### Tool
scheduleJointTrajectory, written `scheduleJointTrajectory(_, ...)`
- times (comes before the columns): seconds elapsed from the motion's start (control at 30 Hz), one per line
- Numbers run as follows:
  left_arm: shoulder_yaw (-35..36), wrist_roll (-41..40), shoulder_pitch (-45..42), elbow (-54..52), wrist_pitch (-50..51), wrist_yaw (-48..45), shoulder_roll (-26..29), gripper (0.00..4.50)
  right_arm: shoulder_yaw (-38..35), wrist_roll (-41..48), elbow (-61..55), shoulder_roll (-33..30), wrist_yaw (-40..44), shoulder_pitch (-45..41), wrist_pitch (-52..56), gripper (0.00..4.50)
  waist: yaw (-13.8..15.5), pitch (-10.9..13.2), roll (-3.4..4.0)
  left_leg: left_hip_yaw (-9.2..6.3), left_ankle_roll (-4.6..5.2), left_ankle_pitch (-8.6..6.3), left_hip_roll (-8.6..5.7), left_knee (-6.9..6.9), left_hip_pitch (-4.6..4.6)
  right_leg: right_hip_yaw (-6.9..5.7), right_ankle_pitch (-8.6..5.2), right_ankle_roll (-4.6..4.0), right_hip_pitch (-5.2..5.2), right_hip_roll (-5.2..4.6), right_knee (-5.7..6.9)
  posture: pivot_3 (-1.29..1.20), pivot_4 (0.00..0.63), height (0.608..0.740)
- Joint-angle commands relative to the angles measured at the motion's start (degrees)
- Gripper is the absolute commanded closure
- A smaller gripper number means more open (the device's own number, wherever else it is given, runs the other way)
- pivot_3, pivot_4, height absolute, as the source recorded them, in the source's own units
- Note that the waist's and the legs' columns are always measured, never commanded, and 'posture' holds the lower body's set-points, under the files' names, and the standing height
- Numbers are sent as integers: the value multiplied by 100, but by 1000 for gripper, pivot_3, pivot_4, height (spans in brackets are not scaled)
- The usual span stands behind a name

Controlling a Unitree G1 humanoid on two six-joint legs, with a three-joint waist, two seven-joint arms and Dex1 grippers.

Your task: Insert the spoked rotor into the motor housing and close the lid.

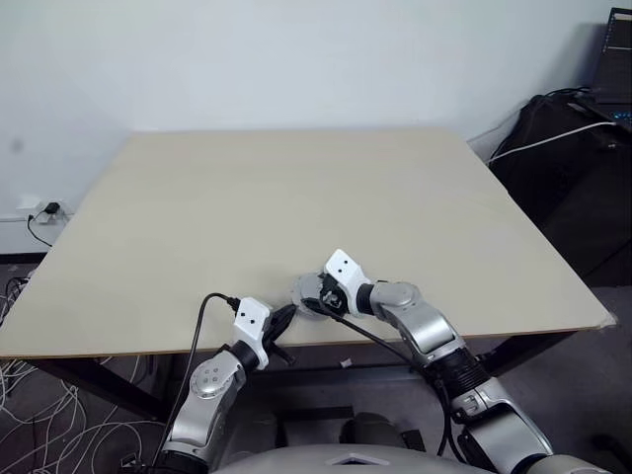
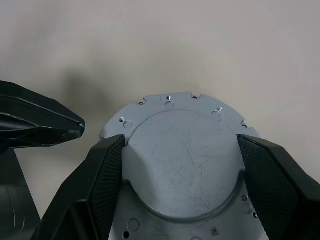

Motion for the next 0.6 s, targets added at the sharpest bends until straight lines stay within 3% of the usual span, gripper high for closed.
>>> scheduleJointTrajectory(0.03,12,-70,-79,-245,-15,-15,-26,4500,76,-151,169,-158,7,38,275,1255,12,0,0,0,0,0,0,0,-1,0,0,0,0,-1,-1,0,0,740)
scheduleJointTrajectory(0.4,15,-14,-115,-220,-100,-9,-6,4500,76,-149,171,-85,-117,36,486,1255,34,-1,2,-4,0,0,-1,-1,-1,3,0,0,1,-5,0,0,0,740)
scheduleJointTrajectory(0.6,196,-45,-633,-113,-244,-62,86,4500,108,-155,177,-56,-134,46,481,1255,42,-2,1,-5,0,0,-1,-1,0,2,0,1,2,-6,2,0,0,740)
